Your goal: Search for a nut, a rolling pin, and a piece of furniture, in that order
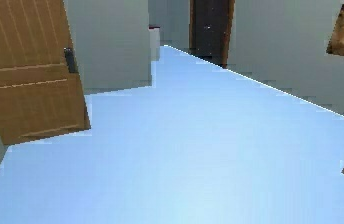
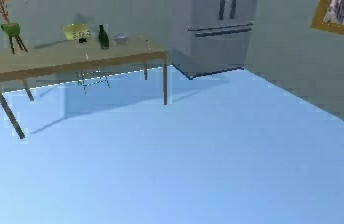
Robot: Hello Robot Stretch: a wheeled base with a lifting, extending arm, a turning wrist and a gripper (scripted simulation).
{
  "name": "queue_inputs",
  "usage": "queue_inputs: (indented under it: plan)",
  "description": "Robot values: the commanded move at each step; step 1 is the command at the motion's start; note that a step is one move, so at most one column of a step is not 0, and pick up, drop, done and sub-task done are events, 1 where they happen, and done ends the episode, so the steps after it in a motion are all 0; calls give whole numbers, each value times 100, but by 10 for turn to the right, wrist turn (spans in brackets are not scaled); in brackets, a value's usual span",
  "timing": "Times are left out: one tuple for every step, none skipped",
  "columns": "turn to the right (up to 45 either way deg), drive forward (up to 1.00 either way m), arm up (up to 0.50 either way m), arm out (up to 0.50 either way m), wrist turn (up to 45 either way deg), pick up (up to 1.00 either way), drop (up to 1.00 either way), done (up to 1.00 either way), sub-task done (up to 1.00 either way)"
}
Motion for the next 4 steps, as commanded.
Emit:
queue_inputs:
  plan:
    - [0, 100, 0, 0, 0, 0, 0, 0, 0]
    - [0, 100, 0, 0, 0, 0, 0, 0, 0]
    - [30, 0, 0, 0, 0, 0, 0, 0, 0]
    - [0, 100, 0, 0, 0, 0, 0, 0, 0]
